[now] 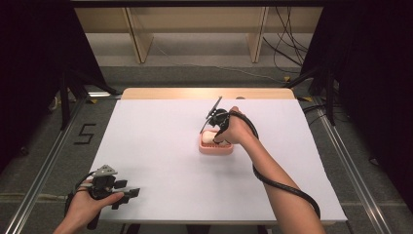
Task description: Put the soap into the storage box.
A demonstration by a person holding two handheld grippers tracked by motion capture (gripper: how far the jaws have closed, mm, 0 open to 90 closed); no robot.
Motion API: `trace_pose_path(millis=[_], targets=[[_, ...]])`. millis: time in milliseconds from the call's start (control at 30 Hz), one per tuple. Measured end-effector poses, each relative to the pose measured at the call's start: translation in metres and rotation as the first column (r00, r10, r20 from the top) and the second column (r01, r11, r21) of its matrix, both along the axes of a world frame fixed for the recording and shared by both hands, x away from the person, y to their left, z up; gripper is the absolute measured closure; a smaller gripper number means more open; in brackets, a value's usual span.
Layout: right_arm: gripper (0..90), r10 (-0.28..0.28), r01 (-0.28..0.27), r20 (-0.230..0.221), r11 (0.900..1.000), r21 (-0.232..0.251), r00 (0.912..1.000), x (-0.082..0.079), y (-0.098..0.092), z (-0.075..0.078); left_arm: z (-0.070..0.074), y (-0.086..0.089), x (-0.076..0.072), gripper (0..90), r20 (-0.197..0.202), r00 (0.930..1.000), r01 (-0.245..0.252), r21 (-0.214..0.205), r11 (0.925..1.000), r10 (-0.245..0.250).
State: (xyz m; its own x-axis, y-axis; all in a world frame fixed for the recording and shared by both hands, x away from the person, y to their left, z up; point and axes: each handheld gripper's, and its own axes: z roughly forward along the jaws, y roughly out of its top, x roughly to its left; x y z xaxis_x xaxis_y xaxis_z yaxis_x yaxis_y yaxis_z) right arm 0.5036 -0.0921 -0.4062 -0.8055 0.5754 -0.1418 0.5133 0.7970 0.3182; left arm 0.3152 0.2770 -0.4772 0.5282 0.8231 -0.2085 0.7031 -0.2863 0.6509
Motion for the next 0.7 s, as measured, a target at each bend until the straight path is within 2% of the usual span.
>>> trace_pose_path(millis=[67, 167, 200, 233, 500, 533, 567, 600, 667, 700], targets=[[42.7, -0.027, 0.027, -0.006, 0.9996, 0.010, 0.9996, -0.007, -0.005, 0.001, 0.001, 0.001, 0.000, 33.3, -0.007, 0.9999, 0.015, 0.006, 0.9999, -0.015], [45.4, -0.025, 0.025, 0.006, 0.9995, 0.021, 0.9997, -0.012, -0.012, 0.001, 0.000, 0.001, 0.000, 33.3, -0.006, 1.0000, 0.007, 0.000, 1.0000, -0.007], [46.1, -0.048, 0.048, 0.000, 0.9984, 0.030, 0.9988, -0.016, -0.014, 0.001, 0.000, 0.000, 0.000, 33.3, -0.003, 1.0000, -0.004, -0.009, 1.0000, 0.004], [47.0, -0.045, 0.045, 0.004, 0.9985, 0.031, 0.9990, -0.019, -0.018, 0.000, -0.001, 0.000, 0.000, 33.2, 0.001, 1.0000, -0.004, 0.004, 1.0000, 0.004], [49.4, -0.086, 0.085, 0.001, 0.9948, 0.055, 0.9963, -0.043, -0.041, -0.013, -0.001, 0.000, 0.000, 33.2, -0.001, 1.0000, -0.006, 0.003, 1.0000, 0.006], [49.8, -0.079, 0.079, 0.008, 0.9953, 0.057, 0.9968, -0.045, -0.045, -0.014, 0.000, 0.002, 0.000, 33.3, -0.010, 0.9999, 0.012, 0.013, 0.9998, -0.012], [50.2, -0.096, 0.096, -0.001, 0.9934, 0.063, 0.9953, -0.049, -0.048, -0.016, -0.001, 0.001, 0.000, 33.3, -0.009, 0.9999, 0.005, 0.007, 1.0000, -0.005], [50.3, -0.082, 0.081, 0.012, 0.9950, 0.059, 0.9966, -0.050, -0.051, -0.017, -0.001, 0.001, 0.000, 33.3, -0.008, 1.0000, 0.001, 0.005, 1.0000, -0.001], [51.0, -0.094, 0.093, 0.013, 0.9932, 0.069, 0.9955, -0.055, -0.057, -0.019, 0.000, 0.000, -0.001, 33.2, -0.008, 0.9999, -0.006, 0.016, 0.9998, 0.006], [51.0, -0.100, 0.100, 0.006, 0.9924, 0.072, 0.9949, -0.058, -0.059, -0.020, -0.002, 0.000, 0.000, 33.3, -0.003, 1.0000, -0.007, 0.006, 1.0000, 0.007]])
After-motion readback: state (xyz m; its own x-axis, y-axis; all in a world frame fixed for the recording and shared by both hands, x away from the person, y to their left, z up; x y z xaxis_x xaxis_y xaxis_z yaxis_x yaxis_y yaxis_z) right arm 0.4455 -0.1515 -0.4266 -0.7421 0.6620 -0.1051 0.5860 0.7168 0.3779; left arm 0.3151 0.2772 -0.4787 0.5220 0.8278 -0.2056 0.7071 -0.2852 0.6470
